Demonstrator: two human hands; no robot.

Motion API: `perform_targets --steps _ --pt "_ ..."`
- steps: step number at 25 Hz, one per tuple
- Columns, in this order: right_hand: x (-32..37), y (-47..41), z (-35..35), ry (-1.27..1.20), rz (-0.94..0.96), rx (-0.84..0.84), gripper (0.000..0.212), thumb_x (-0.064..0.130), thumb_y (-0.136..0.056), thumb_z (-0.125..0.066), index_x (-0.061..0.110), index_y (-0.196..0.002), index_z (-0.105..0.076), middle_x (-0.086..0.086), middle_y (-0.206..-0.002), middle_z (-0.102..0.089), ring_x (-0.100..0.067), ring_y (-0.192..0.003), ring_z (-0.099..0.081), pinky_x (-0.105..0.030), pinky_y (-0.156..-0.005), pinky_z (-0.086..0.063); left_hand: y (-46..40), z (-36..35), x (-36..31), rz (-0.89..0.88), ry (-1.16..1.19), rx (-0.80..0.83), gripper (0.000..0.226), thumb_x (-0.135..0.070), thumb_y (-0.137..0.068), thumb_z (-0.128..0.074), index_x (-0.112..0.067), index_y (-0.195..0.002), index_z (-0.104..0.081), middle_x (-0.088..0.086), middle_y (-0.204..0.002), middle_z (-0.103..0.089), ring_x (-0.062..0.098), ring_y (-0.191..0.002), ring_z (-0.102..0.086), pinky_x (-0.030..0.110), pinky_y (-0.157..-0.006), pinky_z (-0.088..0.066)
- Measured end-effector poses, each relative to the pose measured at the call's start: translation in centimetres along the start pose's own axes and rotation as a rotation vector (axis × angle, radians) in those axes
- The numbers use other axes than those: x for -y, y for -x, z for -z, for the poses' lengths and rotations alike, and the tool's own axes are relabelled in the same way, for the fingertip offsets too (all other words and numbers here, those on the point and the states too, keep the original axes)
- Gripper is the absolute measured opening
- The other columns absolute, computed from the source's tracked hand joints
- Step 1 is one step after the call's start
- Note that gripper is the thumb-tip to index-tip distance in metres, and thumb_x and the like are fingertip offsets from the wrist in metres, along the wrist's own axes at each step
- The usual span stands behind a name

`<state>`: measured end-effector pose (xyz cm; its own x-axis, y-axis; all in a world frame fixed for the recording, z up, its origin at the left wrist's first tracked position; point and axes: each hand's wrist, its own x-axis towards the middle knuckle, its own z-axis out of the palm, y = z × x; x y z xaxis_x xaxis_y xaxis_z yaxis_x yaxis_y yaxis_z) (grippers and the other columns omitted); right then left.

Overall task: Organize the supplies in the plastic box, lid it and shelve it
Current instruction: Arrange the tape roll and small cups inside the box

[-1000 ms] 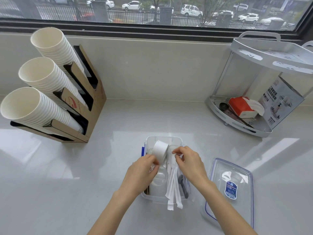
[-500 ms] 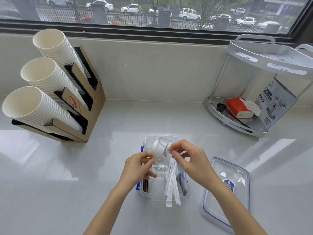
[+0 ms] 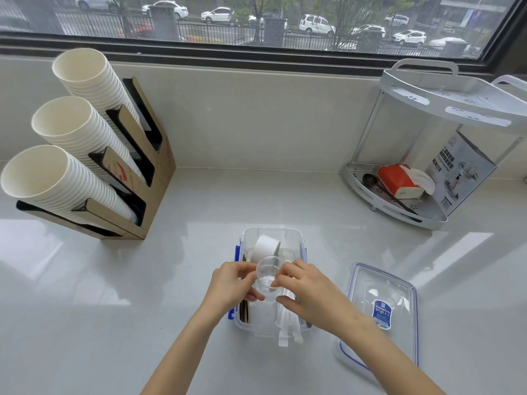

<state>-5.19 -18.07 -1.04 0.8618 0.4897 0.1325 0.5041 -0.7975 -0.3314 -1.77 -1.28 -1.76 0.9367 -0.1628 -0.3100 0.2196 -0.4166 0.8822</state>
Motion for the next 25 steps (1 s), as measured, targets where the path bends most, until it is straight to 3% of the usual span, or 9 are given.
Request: perform_targets --steps 5,7,9,11,13,19,25 --pt "-0.2 -0.4 -0.6 0.006 -0.033 -0.037 0.015 0.018 -0.088 -0.051 0.013 -0.098 -0.062 -0.001 -0.101 -0.065 -0.026 -0.089 -0.051 -0.033 -0.078 -0.041 -0.2 0.1 -0.2 -0.027 0.068 0.039 0.027 -0.014 -0.092 -0.042 -0.011 -0.111 -0.062 -0.001 -0.077 -0.064 0.010 -0.060 -0.065 0.017 -0.055 -0.055" --pt "-0.5 -0.4 -0.4 -0.053 -0.121 -0.071 0.017 0.020 -0.091 -0.047 0.016 -0.105 -0.056 0.001 -0.105 -0.065 -0.023 -0.092 -0.050 -0.031 -0.082 -0.040 -0.4 0.2 0.0 -0.075 0.009 -0.013 0.029 -0.015 -0.093 -0.039 -0.012 -0.113 -0.060 -0.004 -0.087 -0.065 0.007 -0.062 -0.062 0.010 -0.054 -0.050" --pt "-1.0 -0.4 -0.1 -0.105 -0.215 -0.120 0.017 0.020 -0.092 -0.045 0.015 -0.106 -0.053 0.001 -0.105 -0.065 -0.021 -0.093 -0.049 -0.029 -0.082 -0.038 -0.8 0.1 0.6 -0.171 -0.206 -0.088 0.030 -0.015 -0.093 -0.039 -0.014 -0.116 -0.059 -0.003 -0.100 -0.066 0.008 -0.073 -0.060 0.007 -0.063 -0.044" --pt "-1.6 -0.4 0.3 -0.106 -0.275 -0.146 0.016 0.020 -0.093 -0.044 0.014 -0.105 -0.052 0.002 -0.105 -0.065 -0.021 -0.092 -0.048 -0.028 -0.081 -0.035 -1.2 -0.4 1.1 -0.258 -0.490 -0.077 0.032 -0.018 -0.092 -0.041 -0.016 -0.121 -0.055 -0.002 -0.114 -0.064 0.016 -0.100 -0.055 0.017 -0.083 -0.040" --pt "-2.0 -0.4 0.5 -0.113 -0.322 -0.165 0.016 0.019 -0.093 -0.044 0.014 -0.105 -0.052 0.003 -0.107 -0.065 -0.020 -0.093 -0.049 -0.027 -0.081 -0.034 -1.7 -1.3 1.8 -0.314 -0.728 -0.024 0.035 -0.025 -0.091 -0.044 -0.020 -0.125 -0.050 -0.004 -0.125 -0.059 0.021 -0.115 -0.044 0.028 -0.093 -0.034" --pt "-2.3 0.1 0.1 -0.211 -0.391 -0.182 0.012 0.021 -0.092 -0.046 0.017 -0.100 -0.053 0.007 -0.106 -0.064 -0.015 -0.090 -0.051 -0.025 -0.081 -0.034 -2.9 -3.4 3.4 -0.331 -1.010 0.003 0.051 -0.032 -0.084 -0.052 -0.023 -0.132 -0.035 -0.006 -0.137 -0.045 0.022 -0.124 -0.031 0.032 -0.096 -0.024" --pt "-2.4 0.2 -0.4 -0.280 -0.448 -0.224 0.010 0.023 -0.091 -0.047 0.020 -0.099 -0.052 0.012 -0.102 -0.061 -0.014 -0.083 -0.052 -0.028 -0.081 -0.042 -3.2 -4.2 3.6 -0.360 -0.941 -0.066 0.049 -0.033 -0.083 -0.053 -0.024 -0.129 -0.037 -0.006 -0.130 -0.047 0.019 -0.120 -0.033 0.029 -0.094 -0.022"
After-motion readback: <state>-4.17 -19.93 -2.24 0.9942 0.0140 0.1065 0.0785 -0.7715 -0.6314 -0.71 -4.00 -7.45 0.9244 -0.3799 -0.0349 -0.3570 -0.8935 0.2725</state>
